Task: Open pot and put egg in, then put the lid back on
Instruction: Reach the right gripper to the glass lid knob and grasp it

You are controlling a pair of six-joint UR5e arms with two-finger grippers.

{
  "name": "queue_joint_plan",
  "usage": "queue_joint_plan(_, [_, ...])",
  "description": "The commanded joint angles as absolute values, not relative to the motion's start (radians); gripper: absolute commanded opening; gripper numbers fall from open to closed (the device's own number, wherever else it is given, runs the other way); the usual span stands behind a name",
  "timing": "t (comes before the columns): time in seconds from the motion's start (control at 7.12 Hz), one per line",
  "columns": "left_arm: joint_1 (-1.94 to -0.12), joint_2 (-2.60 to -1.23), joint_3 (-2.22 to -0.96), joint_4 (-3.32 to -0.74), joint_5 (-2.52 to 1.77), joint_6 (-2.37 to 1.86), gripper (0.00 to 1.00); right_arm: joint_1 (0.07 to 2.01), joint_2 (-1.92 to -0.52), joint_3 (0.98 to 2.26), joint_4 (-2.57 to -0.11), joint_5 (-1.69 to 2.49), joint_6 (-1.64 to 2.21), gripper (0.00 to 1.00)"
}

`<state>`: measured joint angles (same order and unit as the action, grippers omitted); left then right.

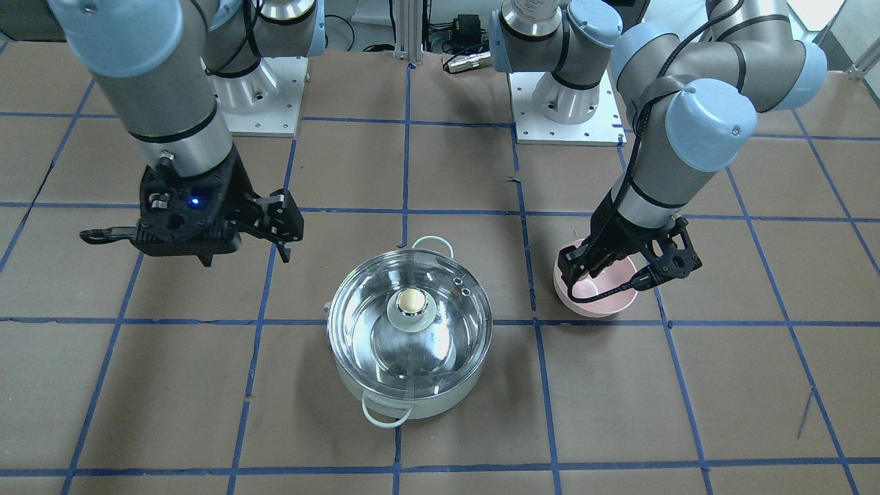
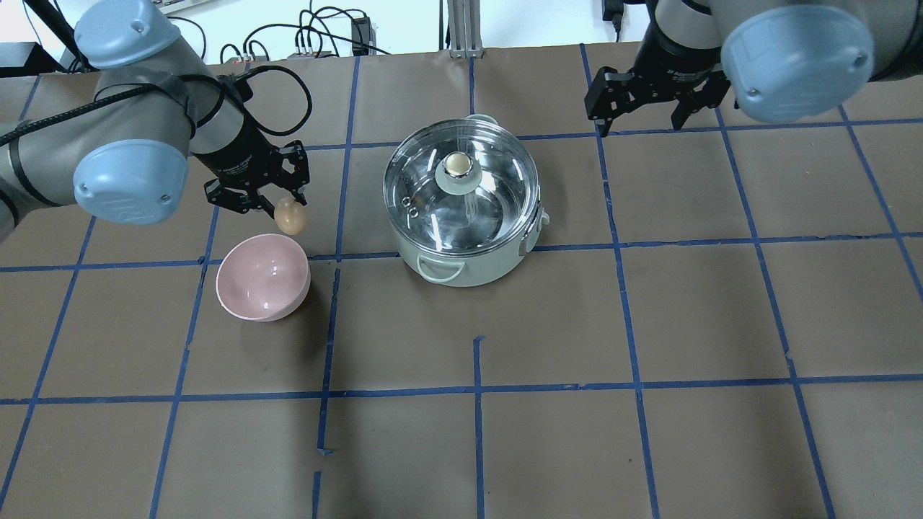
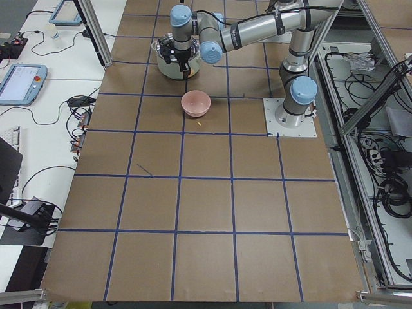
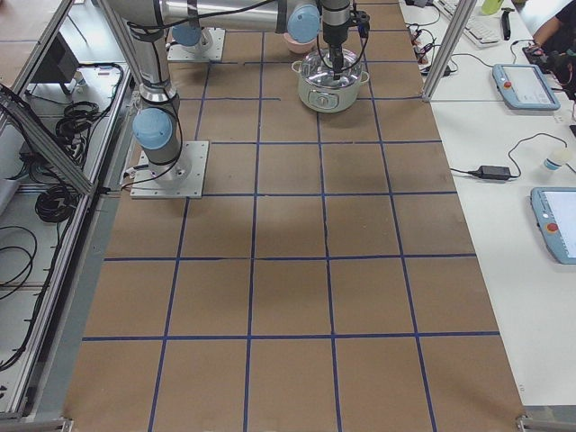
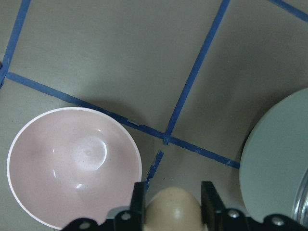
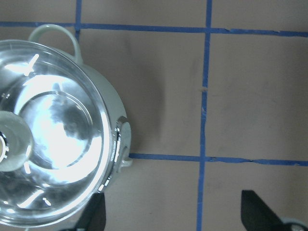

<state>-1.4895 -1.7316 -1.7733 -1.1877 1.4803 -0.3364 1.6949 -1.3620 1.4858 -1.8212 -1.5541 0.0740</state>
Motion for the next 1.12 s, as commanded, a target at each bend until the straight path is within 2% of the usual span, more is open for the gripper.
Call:
queue_joint_plan(0.0, [-1.488, -1.730, -1.773, -1.189, 1.482, -0.334, 0.07, 1.832, -1.232, 1.348, -1.847, -1.552, 0.248, 1.00])
queue_joint_plan(0.14, [-1.488, -1.730, -1.773, -1.189, 1.482, -0.334, 0.07, 1.882, -1.198, 1.312, -1.864, -1.552, 0.305, 1.00])
queue_joint_plan(0.56, [-1.488, -1.730, -1.772, -1.189, 1.482, -0.334, 0.07, 1.917, -1.111, 1.359, -1.979, -1.551, 0.308, 0.98])
queue_joint_plan(0.7, [-1.488, -1.730, -1.772, -1.187, 1.482, -0.334, 0.07, 1.924, -1.112, 1.385, -1.999, -1.551, 0.310, 0.92])
queue_joint_plan(0.98, [-1.488, -1.730, -1.772, -1.187, 1.482, -0.334, 0.07, 1.931, -1.104, 1.390, -2.020, -1.548, 0.316, 0.89])
